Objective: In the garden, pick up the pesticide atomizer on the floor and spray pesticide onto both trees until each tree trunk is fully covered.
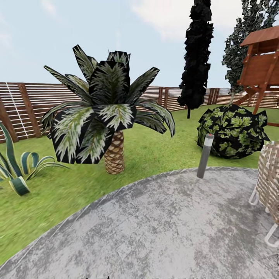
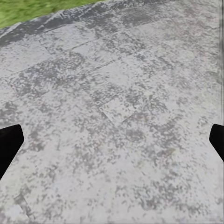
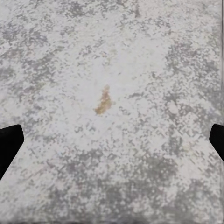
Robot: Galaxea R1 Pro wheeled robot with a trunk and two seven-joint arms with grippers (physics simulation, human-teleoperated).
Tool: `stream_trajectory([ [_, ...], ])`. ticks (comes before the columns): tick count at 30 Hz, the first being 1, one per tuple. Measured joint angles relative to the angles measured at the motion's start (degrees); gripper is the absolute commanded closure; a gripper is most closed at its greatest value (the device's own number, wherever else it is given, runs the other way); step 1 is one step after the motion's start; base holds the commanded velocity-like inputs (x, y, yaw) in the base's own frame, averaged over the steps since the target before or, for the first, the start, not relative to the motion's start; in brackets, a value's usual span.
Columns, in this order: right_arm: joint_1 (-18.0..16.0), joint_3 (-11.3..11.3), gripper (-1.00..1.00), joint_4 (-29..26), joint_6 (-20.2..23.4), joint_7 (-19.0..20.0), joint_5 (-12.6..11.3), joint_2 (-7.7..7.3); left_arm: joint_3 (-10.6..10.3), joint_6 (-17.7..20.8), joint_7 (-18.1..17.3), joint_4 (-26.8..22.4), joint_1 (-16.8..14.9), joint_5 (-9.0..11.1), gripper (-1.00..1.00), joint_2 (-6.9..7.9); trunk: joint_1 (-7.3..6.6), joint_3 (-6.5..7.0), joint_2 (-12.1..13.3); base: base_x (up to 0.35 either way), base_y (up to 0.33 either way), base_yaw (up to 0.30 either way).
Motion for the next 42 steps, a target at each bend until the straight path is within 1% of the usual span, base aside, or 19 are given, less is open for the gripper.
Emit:
stream_trajectory([
  [14, 0.00, -0.05, -1.00, 0.51, -0.12, 0.00, -0.08, -0.01, 0.00, 0.00, 0.00, -0.05, 0.00, -0.02, -1.00, -0.08, 3.08, -2.35, -5.62, 0.000, 0.000, -0.259],
  [26, -0.01, -0.03, -1.00, 0.44, -0.14, 0.00, -0.04, -0.08, 0.00, 0.00, 0.00, -0.06, 0.01, -0.04, -1.00, -0.08, 5.71, -4.39, -10.43, 0.000, 0.000, -0.057],
  [42, 0.00, -0.01, -1.00, 0.43, -0.13, 0.00, -0.07, -0.08, 0.00, 0.00, 0.00, -0.06, 0.00, 0.00, -1.00, -0.08, 9.23, -6.27, -16.85, 0.000, 0.000, -0.165],
])
